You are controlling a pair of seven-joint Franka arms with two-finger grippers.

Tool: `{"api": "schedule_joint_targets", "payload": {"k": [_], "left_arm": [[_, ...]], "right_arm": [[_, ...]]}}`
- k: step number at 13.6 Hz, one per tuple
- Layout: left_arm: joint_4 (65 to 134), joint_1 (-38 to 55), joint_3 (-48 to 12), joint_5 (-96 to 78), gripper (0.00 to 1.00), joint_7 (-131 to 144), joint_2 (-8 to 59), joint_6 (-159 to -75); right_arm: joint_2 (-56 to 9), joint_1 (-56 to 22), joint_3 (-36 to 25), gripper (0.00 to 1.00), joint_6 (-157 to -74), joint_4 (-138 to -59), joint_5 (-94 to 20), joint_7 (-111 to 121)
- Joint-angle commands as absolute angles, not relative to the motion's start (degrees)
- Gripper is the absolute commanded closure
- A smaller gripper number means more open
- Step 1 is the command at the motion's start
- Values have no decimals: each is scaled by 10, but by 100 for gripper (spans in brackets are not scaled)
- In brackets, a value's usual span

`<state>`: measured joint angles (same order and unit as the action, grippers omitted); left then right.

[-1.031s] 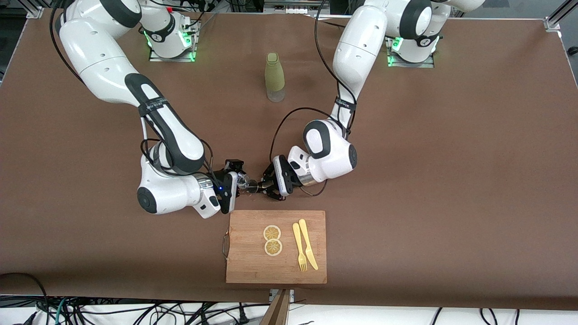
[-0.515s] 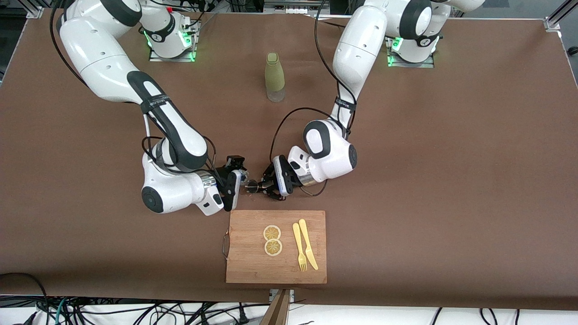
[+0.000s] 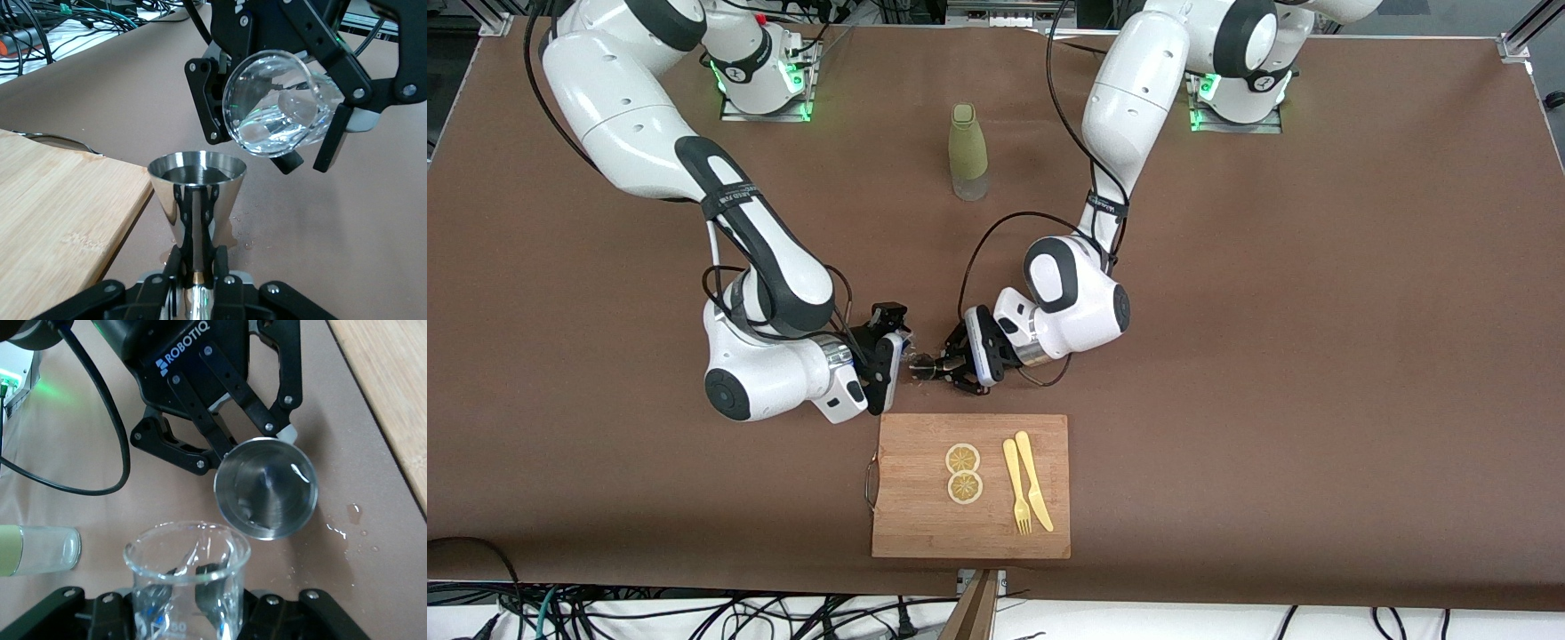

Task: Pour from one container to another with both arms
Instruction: 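Tilt the jigger with the left gripper to pour into the glass cup, then move the jigger and glass cup apart back toward their spots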

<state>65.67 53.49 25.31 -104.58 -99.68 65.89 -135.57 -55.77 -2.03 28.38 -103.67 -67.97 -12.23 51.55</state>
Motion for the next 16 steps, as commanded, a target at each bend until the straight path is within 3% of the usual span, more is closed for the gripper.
{"api": "schedule_joint_targets", "payload": {"k": [1,11,14,16], "left_arm": [[638,538,264,-1070,100,-998,670,-1354],[643,537,264,-1071,100,-1022,665,-1346],[646,520,265,-1071,100,-1035,658,-1309],[648,484,265,-1071,100,-1059,650,-1241]], "right_arm": [[-563,-18,294,78,-1023,-665,-108,501],[-563,1,302,77,-1027,-664,-111,597],[-562,12,300,77,-1029,-665,-142,643],[-561,25,297,77,-1029,-665,-162,686]]}}
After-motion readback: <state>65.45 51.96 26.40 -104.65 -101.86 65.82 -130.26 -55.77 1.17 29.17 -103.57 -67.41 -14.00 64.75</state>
